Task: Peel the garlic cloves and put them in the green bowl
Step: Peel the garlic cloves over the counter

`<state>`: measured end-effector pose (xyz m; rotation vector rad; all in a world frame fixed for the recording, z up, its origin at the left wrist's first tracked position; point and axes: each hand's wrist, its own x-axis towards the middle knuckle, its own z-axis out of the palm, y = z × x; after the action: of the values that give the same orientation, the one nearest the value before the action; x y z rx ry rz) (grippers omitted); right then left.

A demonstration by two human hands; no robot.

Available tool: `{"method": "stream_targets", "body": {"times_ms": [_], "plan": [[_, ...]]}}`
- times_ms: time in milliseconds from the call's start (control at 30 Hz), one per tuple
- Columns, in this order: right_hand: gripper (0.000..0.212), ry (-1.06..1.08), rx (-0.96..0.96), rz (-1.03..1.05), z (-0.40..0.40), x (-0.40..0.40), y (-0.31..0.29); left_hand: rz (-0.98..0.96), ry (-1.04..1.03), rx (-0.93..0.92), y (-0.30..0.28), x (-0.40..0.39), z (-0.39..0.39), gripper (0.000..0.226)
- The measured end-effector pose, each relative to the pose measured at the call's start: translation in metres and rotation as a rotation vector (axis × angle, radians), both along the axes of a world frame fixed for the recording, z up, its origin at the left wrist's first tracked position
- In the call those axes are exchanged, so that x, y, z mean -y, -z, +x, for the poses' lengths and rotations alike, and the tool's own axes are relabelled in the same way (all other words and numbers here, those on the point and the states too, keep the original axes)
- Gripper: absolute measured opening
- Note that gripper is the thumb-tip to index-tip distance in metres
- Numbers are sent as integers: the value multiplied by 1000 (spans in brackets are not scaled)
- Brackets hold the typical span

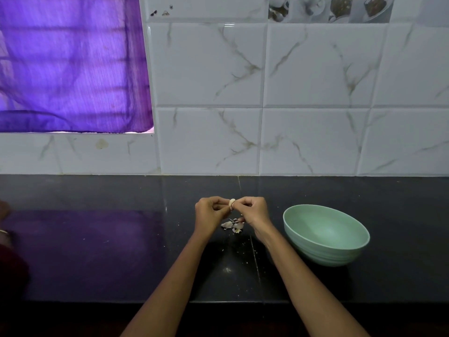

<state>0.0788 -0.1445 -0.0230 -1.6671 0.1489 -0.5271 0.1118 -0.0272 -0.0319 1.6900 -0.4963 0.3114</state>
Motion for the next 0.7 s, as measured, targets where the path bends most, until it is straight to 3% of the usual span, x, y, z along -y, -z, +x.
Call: {"method": "stream_targets", "body": {"times_ms": [100,167,367,433,533,700], "plan": [[10,55,16,5,1,4,-2,-142,61,-160,-2,-2,2,16],[17,20,27,-22,1,5,-3,-136,28,-170,-1,-3,3,13],[10,24,38,-411,2,2,3,147,-46,5,5,-2,4,5],[9,39,31,-461,4,2,4,242,-60,61,7,-2,5,0],[13,55,21,-612,4,0,4,390,-108,148,9,-2,4,10],[16,67,22,-691,3,-3,4,475,-154,203,11,0,5,14]]}}
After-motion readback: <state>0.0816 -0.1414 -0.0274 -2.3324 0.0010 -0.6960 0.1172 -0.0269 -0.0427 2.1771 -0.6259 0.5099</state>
